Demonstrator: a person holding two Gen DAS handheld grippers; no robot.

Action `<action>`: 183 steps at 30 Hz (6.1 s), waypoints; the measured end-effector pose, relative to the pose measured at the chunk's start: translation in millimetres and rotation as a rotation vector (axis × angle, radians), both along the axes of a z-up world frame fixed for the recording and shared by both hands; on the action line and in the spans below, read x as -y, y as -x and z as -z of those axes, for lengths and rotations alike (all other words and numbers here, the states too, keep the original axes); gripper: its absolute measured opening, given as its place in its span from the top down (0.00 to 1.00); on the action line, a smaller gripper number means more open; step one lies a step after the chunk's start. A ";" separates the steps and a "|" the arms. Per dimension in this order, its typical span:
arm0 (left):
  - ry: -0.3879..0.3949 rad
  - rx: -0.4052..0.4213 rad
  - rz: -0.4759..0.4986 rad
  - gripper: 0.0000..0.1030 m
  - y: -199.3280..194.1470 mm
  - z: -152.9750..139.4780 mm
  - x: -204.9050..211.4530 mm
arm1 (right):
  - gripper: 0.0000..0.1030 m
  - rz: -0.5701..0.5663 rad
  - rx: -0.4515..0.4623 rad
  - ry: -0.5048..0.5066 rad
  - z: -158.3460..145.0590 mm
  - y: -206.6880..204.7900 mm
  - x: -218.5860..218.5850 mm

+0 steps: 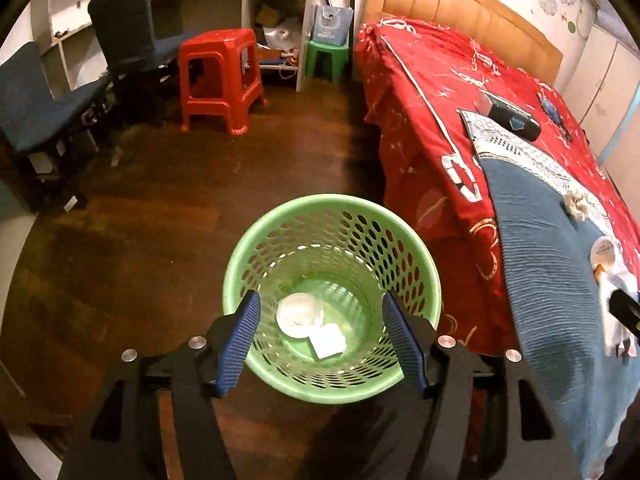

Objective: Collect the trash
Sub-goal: 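Carry the clear tray to the green basket and release it from the left tool, then lower the round clear container into the green basket and open the right tool, then grasp the orange peel with the left tool while the right tool grasps the pink wrapper, then carry the orange peel to the green basket and release it from the left tool, then carry the pink wrapper over the green basket and open the right tool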

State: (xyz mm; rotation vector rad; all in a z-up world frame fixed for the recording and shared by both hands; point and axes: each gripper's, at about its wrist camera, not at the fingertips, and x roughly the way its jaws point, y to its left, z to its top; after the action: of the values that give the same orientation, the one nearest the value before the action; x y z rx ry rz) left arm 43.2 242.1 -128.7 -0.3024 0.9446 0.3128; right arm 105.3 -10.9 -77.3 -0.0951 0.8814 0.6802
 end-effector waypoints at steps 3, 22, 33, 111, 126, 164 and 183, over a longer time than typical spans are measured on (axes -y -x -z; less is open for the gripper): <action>-0.005 0.004 -0.010 0.40 7.1 -3.2 -4.8 | 0.39 -0.024 -0.019 0.006 7.2 -4.1 -19.3; 0.036 -0.017 -0.096 0.40 33.3 11.3 -40.2 | 0.26 -0.099 -0.163 0.012 52.8 -27.1 -129.2; 0.019 0.023 -0.014 0.40 18.5 -6.2 -8.2 | 0.24 -0.007 -0.086 -0.018 21.8 -14.2 -53.1; 0.113 0.042 0.772 0.71 -157.2 -16.1 329.0 | 0.36 0.593 0.038 0.083 9.1 -3.2 281.3; 0.089 0.124 0.522 0.71 -77.5 -51.3 183.6 | 0.35 0.420 0.080 0.025 -19.0 8.1 195.7; 0.010 0.000 0.070 0.40 -3.0 -4.7 6.0 | 0.35 0.072 -0.015 -0.039 -10.4 -14.7 4.2; 0.061 0.028 -0.032 0.39 33.8 -6.0 -38.1 | 0.22 -0.020 -0.213 -0.086 24.4 -29.8 -114.1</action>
State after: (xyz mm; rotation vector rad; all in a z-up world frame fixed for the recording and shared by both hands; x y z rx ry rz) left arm 9.5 280.2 -122.7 -0.3767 0.9237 0.3088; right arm 135.2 103.2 -101.7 0.0466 1.0543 0.7557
